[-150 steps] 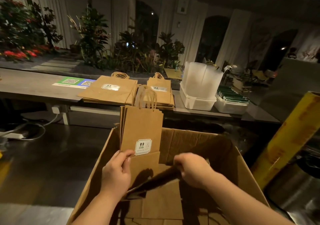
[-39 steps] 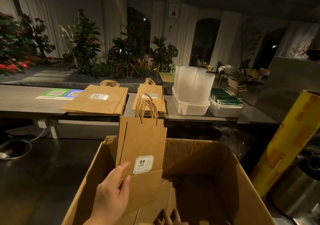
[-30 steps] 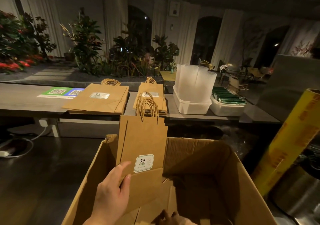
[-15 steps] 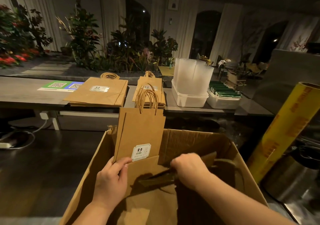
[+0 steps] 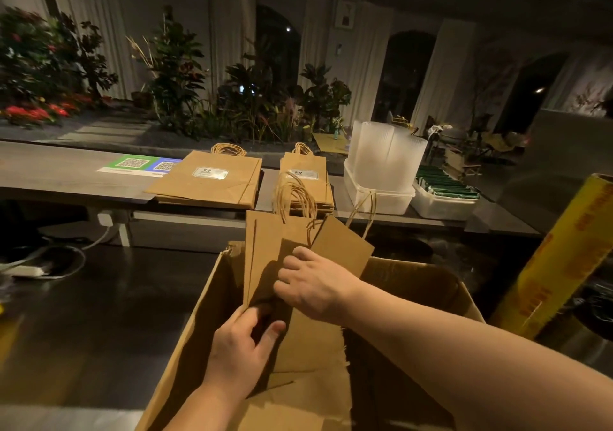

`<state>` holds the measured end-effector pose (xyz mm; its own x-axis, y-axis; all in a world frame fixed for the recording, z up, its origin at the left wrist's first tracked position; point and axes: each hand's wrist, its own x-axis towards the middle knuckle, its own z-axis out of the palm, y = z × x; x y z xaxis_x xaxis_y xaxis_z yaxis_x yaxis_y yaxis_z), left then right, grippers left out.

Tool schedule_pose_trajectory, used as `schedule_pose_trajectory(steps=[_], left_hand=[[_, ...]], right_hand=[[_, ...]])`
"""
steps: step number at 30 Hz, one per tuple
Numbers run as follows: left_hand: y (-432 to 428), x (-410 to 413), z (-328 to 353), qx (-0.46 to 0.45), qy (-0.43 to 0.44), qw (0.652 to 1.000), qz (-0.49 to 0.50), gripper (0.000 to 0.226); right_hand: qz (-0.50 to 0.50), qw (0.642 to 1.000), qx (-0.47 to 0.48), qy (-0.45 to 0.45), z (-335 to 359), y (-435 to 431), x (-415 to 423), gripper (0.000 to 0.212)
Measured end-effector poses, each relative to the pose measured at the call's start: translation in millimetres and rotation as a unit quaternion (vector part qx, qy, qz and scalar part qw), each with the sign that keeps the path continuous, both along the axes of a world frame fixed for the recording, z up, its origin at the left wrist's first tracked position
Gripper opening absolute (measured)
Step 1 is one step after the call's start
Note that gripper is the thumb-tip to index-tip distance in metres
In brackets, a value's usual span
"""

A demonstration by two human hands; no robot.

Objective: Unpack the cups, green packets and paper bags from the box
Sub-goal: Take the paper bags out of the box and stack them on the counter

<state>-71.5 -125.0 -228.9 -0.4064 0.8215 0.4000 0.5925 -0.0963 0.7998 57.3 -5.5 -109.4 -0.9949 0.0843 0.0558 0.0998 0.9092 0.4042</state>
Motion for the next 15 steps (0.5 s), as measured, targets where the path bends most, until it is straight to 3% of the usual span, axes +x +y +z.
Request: schedule_pose_trajectory(steps=[5, 8, 11, 13, 15], left_hand=[[-3, -4, -5, -0.022, -0.036, 0.999, 0.006, 0.047], [-5, -6, -5, -0.027, -0.077, 0.997, 0.012, 0.043], [-8, -2, -2, -0.036, -0.101, 0.994, 0.025, 0.05], [-9, -4, -1, -0.026, -0.063, 0.996, 0.064, 0.067], [-8, -6, 1, 0.006, -0.013, 0.996, 0.083, 0.08]], right_hand=[[0.121, 0.991, 0.037, 0.053, -7, -8, -12, 0.017], [0.184, 0.973, 0.077, 0.115, -8, -13, -12, 0.018], [0.091, 0.964, 0.042, 0.248, -11, -16, 0, 0.035], [0.024, 0.922, -0.014, 0.386, -21, -8, 20, 0.028], [-0.036, 0.896, -0.057, 0.438, -39, 7, 50, 0.014]])
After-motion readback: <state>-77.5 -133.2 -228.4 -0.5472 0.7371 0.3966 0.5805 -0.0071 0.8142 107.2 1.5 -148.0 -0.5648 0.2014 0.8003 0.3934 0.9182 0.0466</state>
